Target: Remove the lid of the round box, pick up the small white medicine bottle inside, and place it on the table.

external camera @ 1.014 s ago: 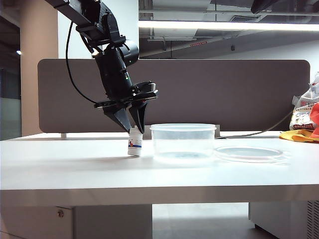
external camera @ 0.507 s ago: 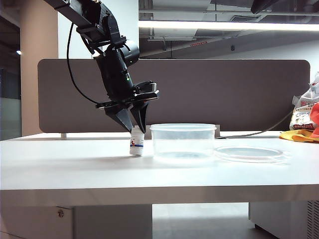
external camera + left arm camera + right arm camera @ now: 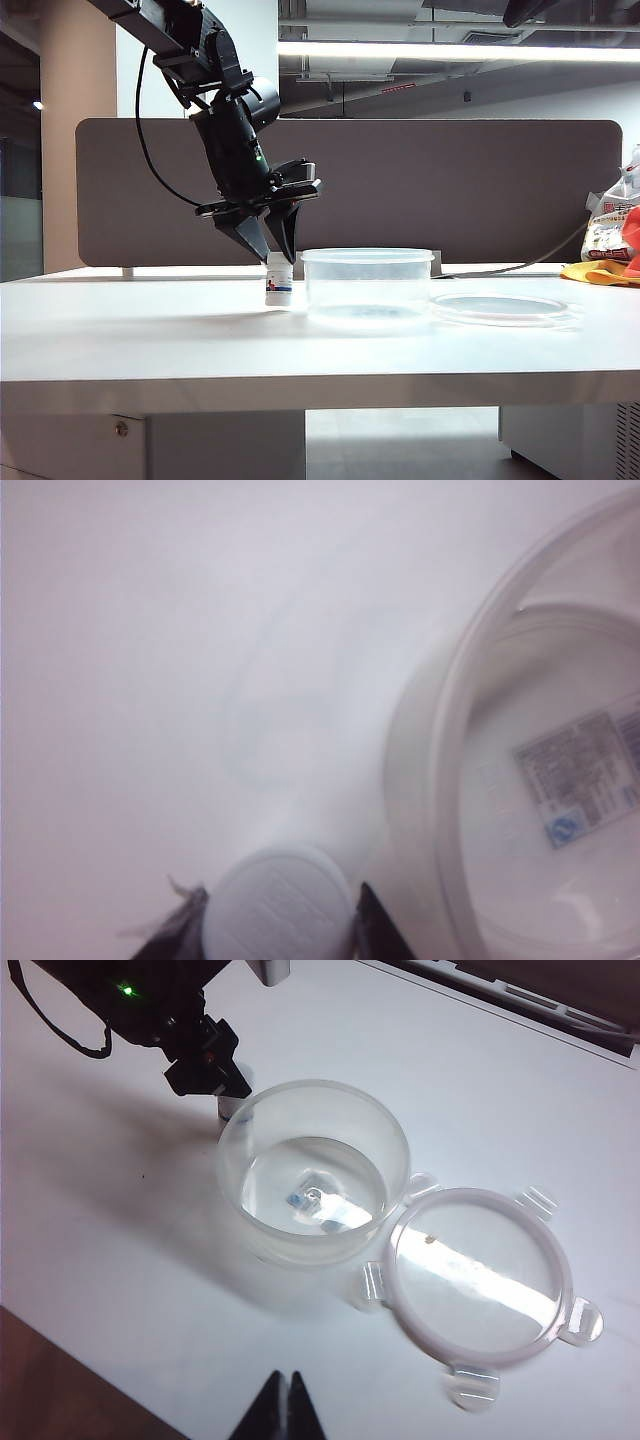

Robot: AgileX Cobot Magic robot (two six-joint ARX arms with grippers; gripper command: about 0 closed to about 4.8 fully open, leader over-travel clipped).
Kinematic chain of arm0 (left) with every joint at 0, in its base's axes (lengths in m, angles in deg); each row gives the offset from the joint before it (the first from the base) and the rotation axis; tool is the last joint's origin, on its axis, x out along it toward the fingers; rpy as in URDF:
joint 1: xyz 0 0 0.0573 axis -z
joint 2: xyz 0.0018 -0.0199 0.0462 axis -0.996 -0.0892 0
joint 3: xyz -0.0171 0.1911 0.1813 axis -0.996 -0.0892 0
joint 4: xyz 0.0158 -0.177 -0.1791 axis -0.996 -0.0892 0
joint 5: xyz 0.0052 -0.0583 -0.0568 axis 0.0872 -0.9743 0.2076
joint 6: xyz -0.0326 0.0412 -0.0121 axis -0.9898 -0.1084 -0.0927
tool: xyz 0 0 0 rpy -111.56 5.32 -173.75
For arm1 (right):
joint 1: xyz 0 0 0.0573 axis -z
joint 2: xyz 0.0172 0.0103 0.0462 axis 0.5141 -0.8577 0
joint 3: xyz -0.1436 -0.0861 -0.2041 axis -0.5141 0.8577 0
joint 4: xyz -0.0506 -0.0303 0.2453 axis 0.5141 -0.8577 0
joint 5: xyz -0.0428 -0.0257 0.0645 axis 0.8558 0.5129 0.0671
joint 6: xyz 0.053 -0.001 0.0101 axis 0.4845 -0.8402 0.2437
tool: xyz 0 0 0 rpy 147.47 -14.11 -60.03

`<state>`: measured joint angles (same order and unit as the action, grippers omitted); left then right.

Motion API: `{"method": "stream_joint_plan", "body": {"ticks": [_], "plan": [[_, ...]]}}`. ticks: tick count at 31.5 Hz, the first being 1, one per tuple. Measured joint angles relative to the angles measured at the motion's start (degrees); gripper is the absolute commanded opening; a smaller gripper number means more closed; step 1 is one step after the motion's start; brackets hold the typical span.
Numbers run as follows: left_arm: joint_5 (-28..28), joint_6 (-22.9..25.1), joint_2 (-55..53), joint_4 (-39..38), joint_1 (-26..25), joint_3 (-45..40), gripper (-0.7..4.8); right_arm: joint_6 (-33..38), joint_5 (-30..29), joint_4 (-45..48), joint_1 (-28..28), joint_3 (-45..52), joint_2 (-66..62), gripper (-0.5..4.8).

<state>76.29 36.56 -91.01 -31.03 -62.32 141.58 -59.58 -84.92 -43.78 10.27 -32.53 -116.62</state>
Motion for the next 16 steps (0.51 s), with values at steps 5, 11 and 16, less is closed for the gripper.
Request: {"method": "stream_joint_plan", "body": {"ticks": [5,11,16], "plan": [[0.00,0.00,0.00,0.07,0.00,0.00,3.02,0.00,0.00,0.35,0.00,0.00,0.00,-0.02],[0.02,0.02,0.00,0.04,0.00,0.02,3.13,0.00,0.00,0.35,0.00,0.00,0.00,-0.01],[0.48,0.02,0.17,0.00,0.00,0.02,3.15,0.00,0.00,0.35,0.00,0.00,0.00,-0.01]]}}
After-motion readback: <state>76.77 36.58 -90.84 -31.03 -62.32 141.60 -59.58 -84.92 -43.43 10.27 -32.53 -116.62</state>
